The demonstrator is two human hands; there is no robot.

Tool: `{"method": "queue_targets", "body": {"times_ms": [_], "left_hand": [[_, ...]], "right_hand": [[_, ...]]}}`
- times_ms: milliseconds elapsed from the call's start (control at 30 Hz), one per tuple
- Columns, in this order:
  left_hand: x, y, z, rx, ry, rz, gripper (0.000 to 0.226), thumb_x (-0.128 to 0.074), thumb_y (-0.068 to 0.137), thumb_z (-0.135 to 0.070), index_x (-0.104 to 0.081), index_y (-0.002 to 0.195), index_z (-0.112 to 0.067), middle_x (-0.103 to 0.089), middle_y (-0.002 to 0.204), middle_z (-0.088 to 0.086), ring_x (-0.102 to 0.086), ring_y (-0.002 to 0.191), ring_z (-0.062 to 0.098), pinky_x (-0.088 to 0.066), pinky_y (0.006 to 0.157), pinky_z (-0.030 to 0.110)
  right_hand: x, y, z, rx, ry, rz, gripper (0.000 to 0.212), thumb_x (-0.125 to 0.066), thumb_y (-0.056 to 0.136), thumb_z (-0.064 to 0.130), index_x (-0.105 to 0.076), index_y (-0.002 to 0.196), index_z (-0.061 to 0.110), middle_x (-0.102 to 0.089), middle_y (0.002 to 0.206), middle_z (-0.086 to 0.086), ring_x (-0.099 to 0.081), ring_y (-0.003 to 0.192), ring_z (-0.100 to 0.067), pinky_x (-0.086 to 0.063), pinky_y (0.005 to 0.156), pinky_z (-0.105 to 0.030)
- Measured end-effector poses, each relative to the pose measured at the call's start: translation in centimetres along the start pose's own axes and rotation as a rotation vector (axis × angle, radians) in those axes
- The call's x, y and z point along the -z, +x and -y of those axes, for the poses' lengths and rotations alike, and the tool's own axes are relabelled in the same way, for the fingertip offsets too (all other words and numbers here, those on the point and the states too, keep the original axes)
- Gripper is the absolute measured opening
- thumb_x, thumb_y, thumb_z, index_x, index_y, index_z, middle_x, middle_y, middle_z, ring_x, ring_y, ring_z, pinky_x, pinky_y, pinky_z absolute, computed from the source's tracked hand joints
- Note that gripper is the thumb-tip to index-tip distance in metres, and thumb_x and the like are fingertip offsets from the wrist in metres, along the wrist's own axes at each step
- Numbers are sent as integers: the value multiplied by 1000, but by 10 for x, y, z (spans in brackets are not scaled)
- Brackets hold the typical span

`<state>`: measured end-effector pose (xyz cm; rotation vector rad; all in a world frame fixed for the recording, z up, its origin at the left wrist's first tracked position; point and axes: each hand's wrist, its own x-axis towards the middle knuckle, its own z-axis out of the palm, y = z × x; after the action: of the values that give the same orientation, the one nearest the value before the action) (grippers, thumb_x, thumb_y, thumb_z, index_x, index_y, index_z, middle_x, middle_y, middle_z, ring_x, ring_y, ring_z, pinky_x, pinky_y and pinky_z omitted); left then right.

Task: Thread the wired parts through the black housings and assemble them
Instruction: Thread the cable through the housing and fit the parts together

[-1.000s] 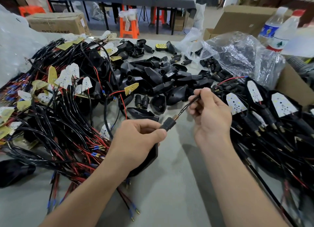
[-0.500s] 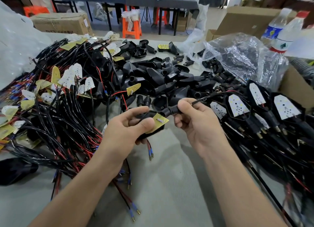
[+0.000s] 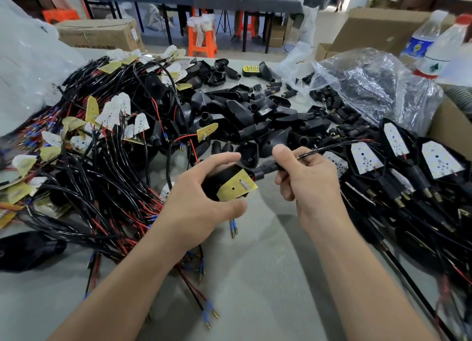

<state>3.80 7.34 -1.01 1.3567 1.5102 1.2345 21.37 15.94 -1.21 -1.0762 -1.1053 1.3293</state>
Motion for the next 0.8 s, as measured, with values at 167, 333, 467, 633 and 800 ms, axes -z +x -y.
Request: {"method": "queue_targets", "body": {"times_ms": [167,333,467,633,800], "left_hand": [[-1,0,-2,5,-72,-33,47,-79,82,-6,-74,111,-42,-73,91,-17,-64,73,-2,-48,67,9],[-5,4,1,129,-299,-111,11,-67,96,-16,-68,103,-23,-69,80,-2,-59,60,12,-46,53,20],[-5,3,2,93,-275,-142,10,-64,100,-24,-61,90,-23,-68,79,-2,-59,58,14,-43,49,20],[-6,2,2,30,-245,-193,15,-61,101,-23,-59,87,-24,-67,75,-3,-60,58,16,-42,49,22],[-5,2,4,19,-255,-209,15,-55,97,-26,-58,83,-23,-69,73,-1,-61,57,17,-44,48,22]], "right_hand": [[0,1,-2,-6,-54,29,32,-81,86,35,-62,65,20,-56,52,-9,-37,41,-14,-29,37,-22],[0,2,-6,-1,-131,24,38,-82,72,53,-61,60,24,-55,52,-7,-38,43,-13,-31,42,-20],[-4,1,-12,-8,-194,-8,48,-77,57,68,-63,65,22,-53,51,-3,-42,43,-12,-34,52,-26],[-9,1,-19,26,-257,-49,56,-77,57,71,-57,64,19,-50,49,0,-43,42,-13,-37,53,-27],[-17,-4,-26,62,-335,-100,68,-72,58,73,-49,68,9,-51,51,-2,-44,51,-16,-41,62,-33]]}}
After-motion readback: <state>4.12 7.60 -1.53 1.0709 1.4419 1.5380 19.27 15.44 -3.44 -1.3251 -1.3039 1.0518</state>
